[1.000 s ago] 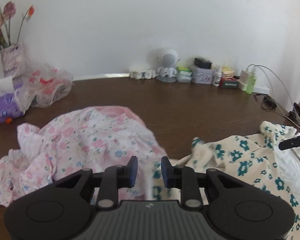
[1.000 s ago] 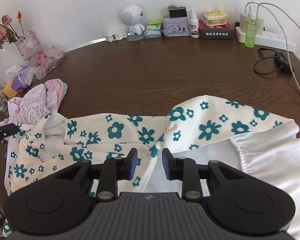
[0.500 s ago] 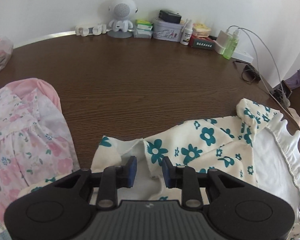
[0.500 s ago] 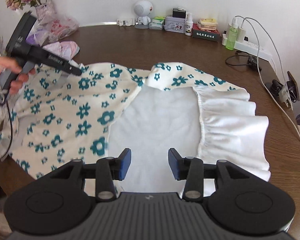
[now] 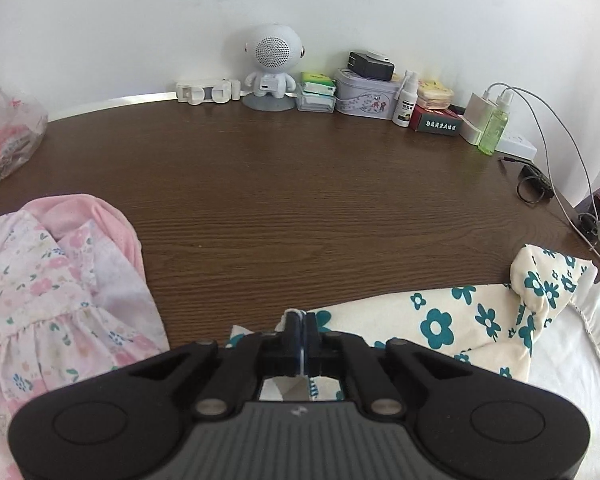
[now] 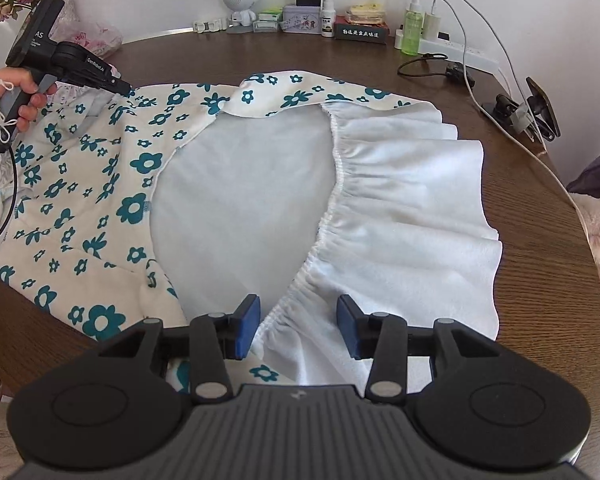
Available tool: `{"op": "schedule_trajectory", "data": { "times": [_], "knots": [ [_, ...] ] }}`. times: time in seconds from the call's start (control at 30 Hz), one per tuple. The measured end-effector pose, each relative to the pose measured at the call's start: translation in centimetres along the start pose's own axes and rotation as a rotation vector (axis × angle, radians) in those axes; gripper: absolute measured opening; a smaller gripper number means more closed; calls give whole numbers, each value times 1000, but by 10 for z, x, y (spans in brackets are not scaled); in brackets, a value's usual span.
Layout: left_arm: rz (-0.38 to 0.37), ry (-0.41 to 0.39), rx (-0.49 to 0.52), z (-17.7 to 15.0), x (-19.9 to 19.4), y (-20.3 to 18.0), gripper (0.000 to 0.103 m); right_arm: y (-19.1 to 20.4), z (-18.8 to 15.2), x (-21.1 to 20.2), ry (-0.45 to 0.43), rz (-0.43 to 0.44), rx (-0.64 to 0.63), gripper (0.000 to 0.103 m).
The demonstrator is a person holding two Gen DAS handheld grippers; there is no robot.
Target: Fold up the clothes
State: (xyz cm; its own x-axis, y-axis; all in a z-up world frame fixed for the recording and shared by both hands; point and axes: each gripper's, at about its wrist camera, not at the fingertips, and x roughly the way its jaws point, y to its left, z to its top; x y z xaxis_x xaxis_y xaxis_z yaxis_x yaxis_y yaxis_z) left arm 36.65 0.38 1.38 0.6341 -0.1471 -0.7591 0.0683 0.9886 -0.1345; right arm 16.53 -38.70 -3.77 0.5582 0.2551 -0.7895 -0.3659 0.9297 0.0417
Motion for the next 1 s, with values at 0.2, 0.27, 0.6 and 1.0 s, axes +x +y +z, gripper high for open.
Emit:
{"op": "schedule_trajectory", "data": {
  "times": [0.2,0.27,0.6,1.0],
  "knots": [
    [-21,-66,76,-18,-52,-2,36,-2,-3,-32,-80,31,34,42],
    [-18,-50,123,-31,-67,-5,36,2,-5,-39,-91,45,34,42],
    [9,111,236,-80,-57,1,33,27,-9,-34,-74,75,-9,42],
    [77,15,261,-91,-78,9,12,13,-24,-18,-19,62,32,44]
  ]
}}
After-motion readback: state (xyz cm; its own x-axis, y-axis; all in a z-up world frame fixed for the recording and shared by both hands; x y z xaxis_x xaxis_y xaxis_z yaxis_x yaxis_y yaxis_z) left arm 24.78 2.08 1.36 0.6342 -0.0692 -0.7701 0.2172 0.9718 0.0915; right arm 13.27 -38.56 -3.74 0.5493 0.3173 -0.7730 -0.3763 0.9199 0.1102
